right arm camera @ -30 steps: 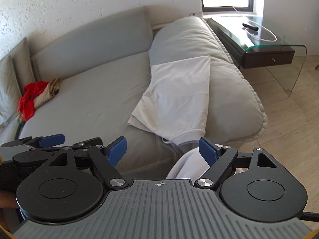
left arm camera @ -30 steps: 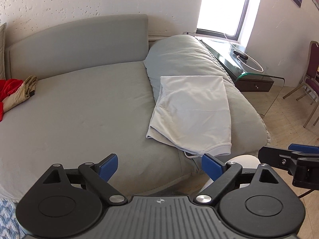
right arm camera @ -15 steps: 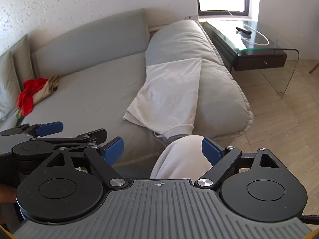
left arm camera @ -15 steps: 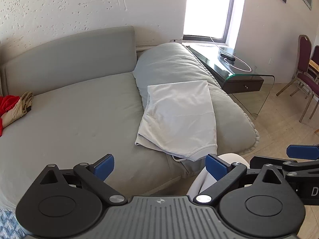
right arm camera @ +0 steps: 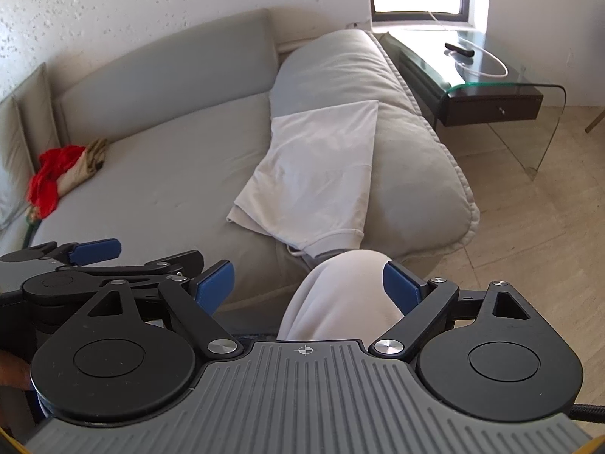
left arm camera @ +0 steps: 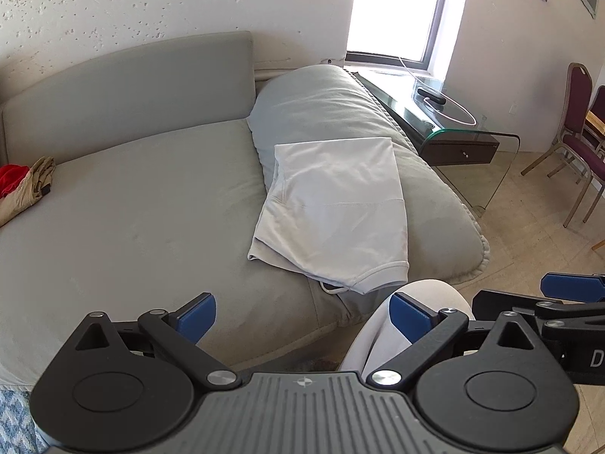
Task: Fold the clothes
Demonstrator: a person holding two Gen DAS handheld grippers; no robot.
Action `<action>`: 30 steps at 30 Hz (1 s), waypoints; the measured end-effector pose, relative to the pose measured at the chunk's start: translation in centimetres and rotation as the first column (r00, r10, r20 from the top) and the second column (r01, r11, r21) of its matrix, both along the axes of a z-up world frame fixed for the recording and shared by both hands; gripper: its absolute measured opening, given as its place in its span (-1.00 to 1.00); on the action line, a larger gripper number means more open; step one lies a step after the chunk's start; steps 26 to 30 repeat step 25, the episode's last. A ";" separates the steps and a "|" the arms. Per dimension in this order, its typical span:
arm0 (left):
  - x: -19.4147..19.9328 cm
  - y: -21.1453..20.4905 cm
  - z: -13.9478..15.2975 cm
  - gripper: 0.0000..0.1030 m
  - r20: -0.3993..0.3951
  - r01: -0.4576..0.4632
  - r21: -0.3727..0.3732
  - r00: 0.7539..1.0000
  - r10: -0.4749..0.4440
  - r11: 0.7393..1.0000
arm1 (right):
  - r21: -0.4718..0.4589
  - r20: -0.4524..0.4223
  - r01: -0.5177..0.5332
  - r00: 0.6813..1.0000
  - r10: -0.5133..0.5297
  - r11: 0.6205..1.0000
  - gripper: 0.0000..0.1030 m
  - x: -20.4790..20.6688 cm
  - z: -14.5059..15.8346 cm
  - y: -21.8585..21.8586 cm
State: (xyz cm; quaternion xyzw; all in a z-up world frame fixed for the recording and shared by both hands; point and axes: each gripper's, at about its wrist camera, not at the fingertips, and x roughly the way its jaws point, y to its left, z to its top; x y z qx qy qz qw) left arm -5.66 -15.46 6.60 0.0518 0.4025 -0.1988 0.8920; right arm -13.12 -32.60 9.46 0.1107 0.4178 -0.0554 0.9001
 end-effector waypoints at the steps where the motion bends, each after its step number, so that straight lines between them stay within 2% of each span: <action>1: 0.0 -0.1 -0.1 0.91 0.000 0.002 0.003 1.000 -0.002 1.000 | 0.000 -0.001 0.001 1.000 -0.001 1.000 0.75 0.0 -0.1 -0.1; 30: 0.9 -1.3 -1.5 0.91 -0.048 0.030 0.023 0.998 -0.029 0.999 | -0.004 -0.039 0.028 0.999 -0.028 1.000 0.75 0.5 -1.0 -0.7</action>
